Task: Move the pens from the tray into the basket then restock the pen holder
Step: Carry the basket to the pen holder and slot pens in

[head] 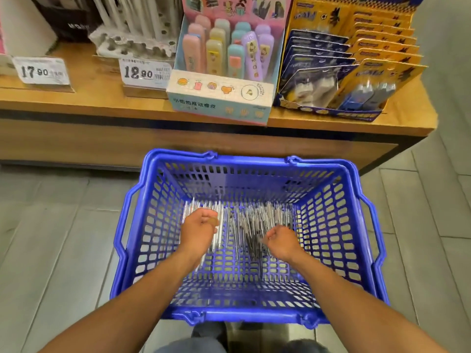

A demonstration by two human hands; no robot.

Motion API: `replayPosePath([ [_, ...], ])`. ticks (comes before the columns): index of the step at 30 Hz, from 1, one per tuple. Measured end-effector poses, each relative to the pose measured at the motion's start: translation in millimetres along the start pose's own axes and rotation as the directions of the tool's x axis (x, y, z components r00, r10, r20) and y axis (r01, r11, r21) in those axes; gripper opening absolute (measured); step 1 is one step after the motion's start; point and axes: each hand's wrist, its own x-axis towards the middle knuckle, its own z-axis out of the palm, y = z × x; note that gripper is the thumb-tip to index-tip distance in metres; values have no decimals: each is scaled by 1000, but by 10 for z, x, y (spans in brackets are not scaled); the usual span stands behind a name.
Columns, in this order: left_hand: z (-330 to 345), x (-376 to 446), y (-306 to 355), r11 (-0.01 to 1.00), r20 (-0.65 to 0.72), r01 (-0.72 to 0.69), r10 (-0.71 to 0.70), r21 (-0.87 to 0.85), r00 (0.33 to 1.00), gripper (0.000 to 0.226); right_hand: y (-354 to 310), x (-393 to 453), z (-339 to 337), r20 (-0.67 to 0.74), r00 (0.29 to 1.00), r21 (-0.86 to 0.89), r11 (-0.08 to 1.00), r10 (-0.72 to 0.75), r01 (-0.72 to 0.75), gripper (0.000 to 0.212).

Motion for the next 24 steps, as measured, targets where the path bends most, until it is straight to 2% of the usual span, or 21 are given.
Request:
replayPosePath([
  [2, 24, 146, -90, 998, 34, 56, -56, -13, 998, 21, 53, 202, 91, -10, 1000, -109, 994, 24, -25, 13],
  [6, 28, 353, -199, 995, 95, 99, -96, -20, 991, 20, 102, 501, 249, -24, 1000, -347, 937, 18, -26, 38],
  [10, 10, 423, -250, 993, 117, 121, -121, 1, 986, 19, 101, 619, 395, -34, 999, -451, 892, 9, -24, 32],
  [14, -3, 392, -276, 988, 133, 154, -154, 4, 979, 22, 24, 576, 398, -34, 999, -453, 891, 4, -19, 29],
  [16, 2, 393, -280, 986, 146, 167, -164, -3, 976, 20, -84, 576, 320, 18, 998, -337, 939, -67, 69, 28],
  [19, 29, 404, -278, 984, 166, 180, -176, -8, 970, 14, -370, 535, 195, 36, 973, -48, 972, -229, 230, 23],
  [22, 48, 410, -274, 985, 191, 172, -167, -8, 967, 19, -685, 557, 226, 107, 945, 306, 915, -308, 264, 17],
  [24, 45, 419, -259, 980, 190, 193, -181, -46, 965, 28, -829, 606, 296, 145, 921, 415, 867, -362, 276, 17],
])
